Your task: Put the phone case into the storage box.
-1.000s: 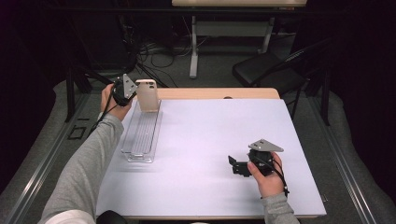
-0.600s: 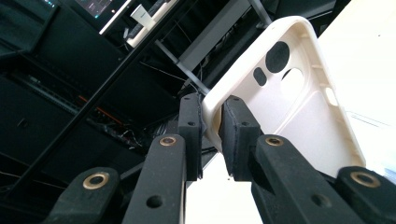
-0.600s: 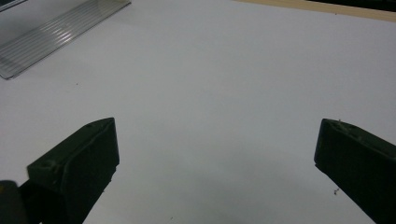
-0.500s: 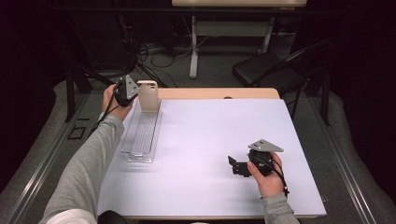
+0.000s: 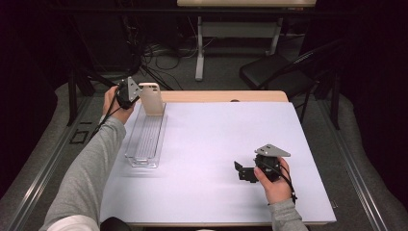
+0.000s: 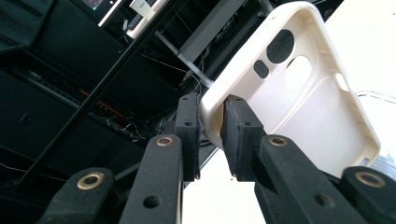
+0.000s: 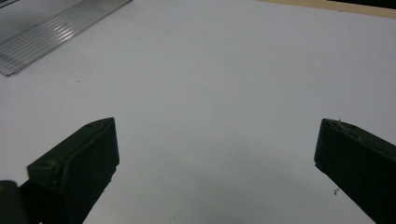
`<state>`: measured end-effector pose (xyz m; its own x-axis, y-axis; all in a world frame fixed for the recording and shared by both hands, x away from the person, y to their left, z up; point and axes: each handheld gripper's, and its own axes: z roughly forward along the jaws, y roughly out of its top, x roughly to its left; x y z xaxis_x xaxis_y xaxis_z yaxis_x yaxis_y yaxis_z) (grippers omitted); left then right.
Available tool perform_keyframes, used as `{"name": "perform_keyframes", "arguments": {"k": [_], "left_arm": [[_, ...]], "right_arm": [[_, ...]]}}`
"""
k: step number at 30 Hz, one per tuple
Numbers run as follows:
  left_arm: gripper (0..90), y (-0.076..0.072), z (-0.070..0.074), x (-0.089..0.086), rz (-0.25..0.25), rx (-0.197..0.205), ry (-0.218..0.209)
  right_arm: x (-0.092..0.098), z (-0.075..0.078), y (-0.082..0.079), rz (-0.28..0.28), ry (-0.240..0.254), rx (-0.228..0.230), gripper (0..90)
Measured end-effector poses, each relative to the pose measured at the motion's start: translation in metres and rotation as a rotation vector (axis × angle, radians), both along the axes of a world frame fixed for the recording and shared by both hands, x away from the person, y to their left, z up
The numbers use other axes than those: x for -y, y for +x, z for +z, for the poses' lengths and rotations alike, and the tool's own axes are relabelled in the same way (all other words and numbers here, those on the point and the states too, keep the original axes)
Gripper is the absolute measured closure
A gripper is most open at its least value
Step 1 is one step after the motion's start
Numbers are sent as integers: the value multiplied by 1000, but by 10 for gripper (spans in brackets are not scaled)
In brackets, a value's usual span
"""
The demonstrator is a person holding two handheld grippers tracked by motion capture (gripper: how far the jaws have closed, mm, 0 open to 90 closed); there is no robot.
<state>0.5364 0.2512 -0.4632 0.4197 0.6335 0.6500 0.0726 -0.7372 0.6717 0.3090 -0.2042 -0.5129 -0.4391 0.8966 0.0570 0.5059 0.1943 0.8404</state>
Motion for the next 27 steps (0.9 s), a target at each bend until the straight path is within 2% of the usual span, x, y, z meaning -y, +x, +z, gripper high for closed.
{"name": "perform_keyframes", "arguments": {"k": [9,12,20,27], "left_arm": [[732,2,0,2,-3,-17,-27],[713,2,0,2,-3,-19,-23],[562,4,-2,1,6,-12,-31],[485,3,1,-1,6,7,-45]], "right_arm": [[0,0,0,-2,1,1,0],[0,0,0,0,0,3,0],[1,0,0,-1,0,0,0],[1,0,0,0,-1,0,0]]}}
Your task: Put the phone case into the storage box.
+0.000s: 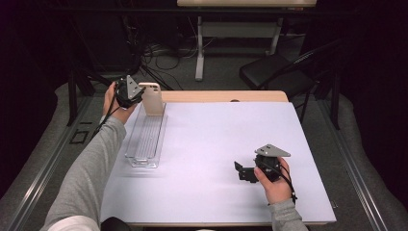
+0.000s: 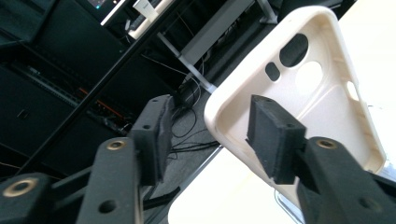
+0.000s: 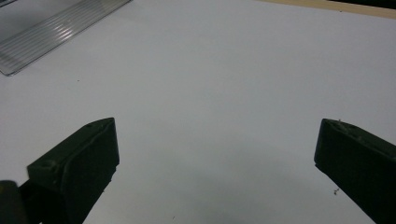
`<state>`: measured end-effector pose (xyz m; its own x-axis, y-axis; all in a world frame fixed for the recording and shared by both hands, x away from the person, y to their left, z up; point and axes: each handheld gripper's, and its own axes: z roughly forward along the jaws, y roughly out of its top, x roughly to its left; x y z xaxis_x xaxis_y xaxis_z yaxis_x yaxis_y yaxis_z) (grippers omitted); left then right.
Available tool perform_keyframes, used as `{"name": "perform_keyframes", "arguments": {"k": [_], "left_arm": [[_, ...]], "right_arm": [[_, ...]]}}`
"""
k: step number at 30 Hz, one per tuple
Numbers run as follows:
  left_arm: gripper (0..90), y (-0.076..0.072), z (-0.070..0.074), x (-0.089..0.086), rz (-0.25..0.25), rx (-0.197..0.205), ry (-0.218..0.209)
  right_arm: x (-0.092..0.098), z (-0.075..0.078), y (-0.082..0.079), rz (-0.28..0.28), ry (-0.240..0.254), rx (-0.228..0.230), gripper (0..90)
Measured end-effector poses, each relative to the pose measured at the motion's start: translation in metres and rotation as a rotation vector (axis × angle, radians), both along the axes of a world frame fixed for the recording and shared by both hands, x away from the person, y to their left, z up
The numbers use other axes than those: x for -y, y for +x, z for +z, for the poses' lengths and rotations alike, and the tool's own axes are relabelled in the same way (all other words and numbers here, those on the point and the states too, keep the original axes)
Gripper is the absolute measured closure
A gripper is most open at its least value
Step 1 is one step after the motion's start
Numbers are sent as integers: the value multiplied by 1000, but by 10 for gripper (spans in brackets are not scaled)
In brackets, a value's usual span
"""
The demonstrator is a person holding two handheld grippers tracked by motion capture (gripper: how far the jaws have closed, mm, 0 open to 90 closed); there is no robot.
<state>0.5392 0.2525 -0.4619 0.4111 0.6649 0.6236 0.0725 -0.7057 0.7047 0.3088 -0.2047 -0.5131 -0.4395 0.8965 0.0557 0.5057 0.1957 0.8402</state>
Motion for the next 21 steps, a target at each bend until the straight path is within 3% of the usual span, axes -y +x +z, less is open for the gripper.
{"name": "perform_keyframes", "arguments": {"k": [6,21], "left_arm": [[441,-1,1,-1,-2,11,12],[441,-6,5,-1,27,29,58]], "right_arm": [[0,0,0,1,2,1,0],[-1,-1,2,8,-1,-2,0]]}}
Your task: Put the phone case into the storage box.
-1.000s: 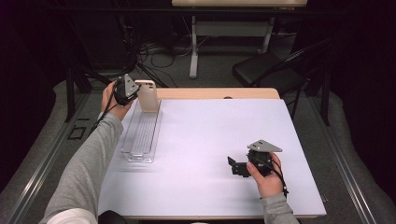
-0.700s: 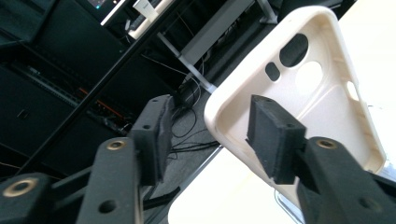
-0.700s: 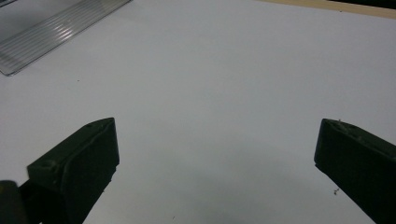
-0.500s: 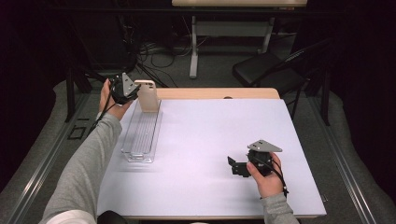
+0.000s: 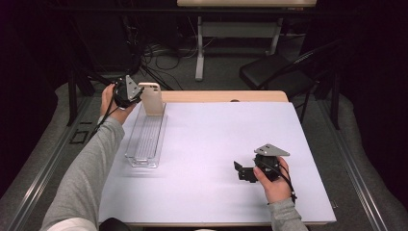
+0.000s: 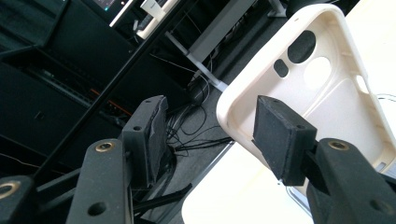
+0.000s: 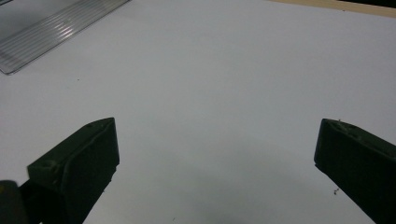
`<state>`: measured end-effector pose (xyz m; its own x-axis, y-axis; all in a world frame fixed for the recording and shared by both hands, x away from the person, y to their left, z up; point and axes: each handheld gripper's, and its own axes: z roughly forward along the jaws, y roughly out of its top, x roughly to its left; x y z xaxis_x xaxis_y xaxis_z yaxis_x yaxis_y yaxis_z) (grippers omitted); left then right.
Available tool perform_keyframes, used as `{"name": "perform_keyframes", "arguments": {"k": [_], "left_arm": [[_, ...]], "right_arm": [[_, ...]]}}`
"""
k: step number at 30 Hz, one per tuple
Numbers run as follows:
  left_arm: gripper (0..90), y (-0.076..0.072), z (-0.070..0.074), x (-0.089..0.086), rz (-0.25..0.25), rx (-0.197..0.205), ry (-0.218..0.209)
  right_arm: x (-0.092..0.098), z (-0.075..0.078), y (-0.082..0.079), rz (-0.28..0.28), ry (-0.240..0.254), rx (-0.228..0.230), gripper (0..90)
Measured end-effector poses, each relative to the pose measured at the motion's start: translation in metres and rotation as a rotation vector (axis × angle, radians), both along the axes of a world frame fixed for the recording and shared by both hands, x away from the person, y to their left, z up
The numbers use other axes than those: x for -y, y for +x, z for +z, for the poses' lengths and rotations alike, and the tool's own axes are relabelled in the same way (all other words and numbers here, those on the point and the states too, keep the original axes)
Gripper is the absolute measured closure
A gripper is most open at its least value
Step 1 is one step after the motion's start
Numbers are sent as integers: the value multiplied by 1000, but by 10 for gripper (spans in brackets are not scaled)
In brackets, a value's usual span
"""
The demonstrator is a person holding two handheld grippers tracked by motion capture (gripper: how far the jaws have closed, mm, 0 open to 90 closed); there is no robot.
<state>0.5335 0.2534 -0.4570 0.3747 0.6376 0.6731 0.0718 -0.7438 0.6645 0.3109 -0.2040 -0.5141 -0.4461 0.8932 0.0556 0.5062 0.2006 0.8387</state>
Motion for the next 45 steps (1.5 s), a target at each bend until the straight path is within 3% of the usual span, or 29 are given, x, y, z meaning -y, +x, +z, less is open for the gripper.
{"name": "perform_keyframes", "arguments": {"k": [10,18,26,34,41,45], "left_arm": [[441,-3,2,-1,37,-21,-19],[399,-4,4,-1,60,-68,-60],[383,-11,10,1,61,-100,-62],[382,-18,20,-1,55,-177,-149],[365,-23,26,-5,46,-214,-186],[337,-25,27,-7,39,-254,-233]], "right_arm": [[0,0,0,3,0,-3,0],[0,0,1,5,0,0,0],[0,0,2,5,8,-3,0],[0,0,2,4,12,2,0],[0,1,2,3,16,7,0],[0,1,3,6,12,7,0]]}}
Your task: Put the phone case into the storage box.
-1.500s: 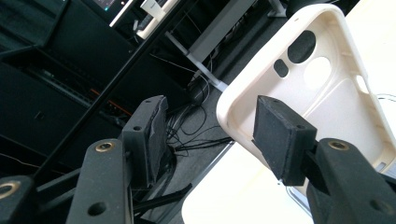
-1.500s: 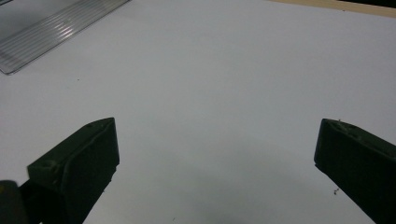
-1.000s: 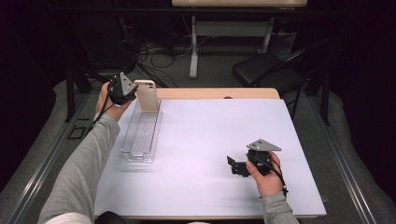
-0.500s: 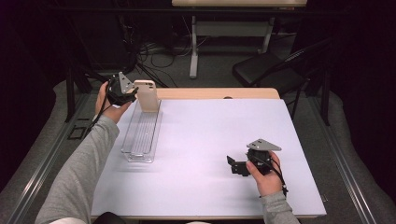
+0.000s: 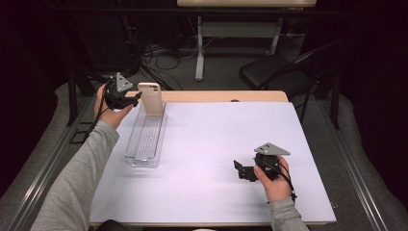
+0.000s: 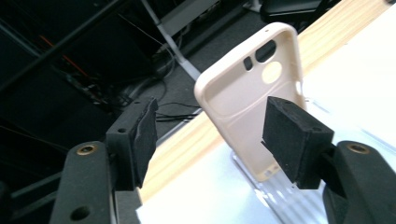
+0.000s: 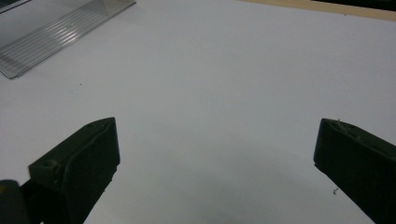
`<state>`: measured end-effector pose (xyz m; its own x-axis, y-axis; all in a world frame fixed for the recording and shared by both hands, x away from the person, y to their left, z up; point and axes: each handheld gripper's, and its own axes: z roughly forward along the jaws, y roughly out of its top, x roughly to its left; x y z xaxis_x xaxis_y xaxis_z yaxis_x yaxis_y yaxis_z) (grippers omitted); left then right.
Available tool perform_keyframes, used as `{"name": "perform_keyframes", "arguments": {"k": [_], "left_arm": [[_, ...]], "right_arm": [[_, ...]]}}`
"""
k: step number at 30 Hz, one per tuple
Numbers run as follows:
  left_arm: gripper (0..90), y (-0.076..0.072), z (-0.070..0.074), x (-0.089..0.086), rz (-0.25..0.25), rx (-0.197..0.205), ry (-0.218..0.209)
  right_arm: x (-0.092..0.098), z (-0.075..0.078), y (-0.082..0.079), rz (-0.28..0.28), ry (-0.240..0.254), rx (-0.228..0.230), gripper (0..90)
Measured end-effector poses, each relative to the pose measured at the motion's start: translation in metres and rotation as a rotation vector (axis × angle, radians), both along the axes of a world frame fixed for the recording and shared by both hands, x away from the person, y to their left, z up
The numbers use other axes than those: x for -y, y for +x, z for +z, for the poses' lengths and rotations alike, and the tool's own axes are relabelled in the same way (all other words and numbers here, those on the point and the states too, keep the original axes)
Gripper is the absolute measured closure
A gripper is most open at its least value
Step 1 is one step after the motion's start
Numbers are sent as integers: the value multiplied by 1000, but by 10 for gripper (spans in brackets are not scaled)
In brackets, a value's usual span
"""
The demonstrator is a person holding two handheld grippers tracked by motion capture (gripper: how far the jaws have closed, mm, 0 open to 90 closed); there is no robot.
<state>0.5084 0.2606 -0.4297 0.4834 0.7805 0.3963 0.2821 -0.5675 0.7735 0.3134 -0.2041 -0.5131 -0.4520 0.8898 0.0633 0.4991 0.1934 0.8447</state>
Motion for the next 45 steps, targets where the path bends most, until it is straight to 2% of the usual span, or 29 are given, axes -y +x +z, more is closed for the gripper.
{"name": "perform_keyframes", "arguments": {"k": [11,14,20,26,28,33,36,41,45], "left_arm": [[273,-4,4,2,-2,-68,-76],[239,-6,5,3,-13,-76,-110],[229,-9,10,3,-33,-102,-177],[229,-13,13,4,-43,-116,-185],[229,-13,13,5,-33,-122,-181],[211,-15,15,5,-32,-137,-223],[157,-17,16,5,-39,-152,-231],[127,-21,18,6,-49,-153,-245],[114,-24,19,5,-62,-156,-290]], "right_arm": [[0,0,0,3,-2,-1,0],[0,0,0,1,-1,-1,0],[0,0,0,3,-3,0,0],[0,0,0,4,-4,-1,0],[-1,0,0,6,-4,-2,1],[0,0,0,3,-3,1,0],[-1,0,1,5,-2,0,1],[-2,0,2,11,-7,-6,0],[-5,1,2,23,-9,-10,1]]}}
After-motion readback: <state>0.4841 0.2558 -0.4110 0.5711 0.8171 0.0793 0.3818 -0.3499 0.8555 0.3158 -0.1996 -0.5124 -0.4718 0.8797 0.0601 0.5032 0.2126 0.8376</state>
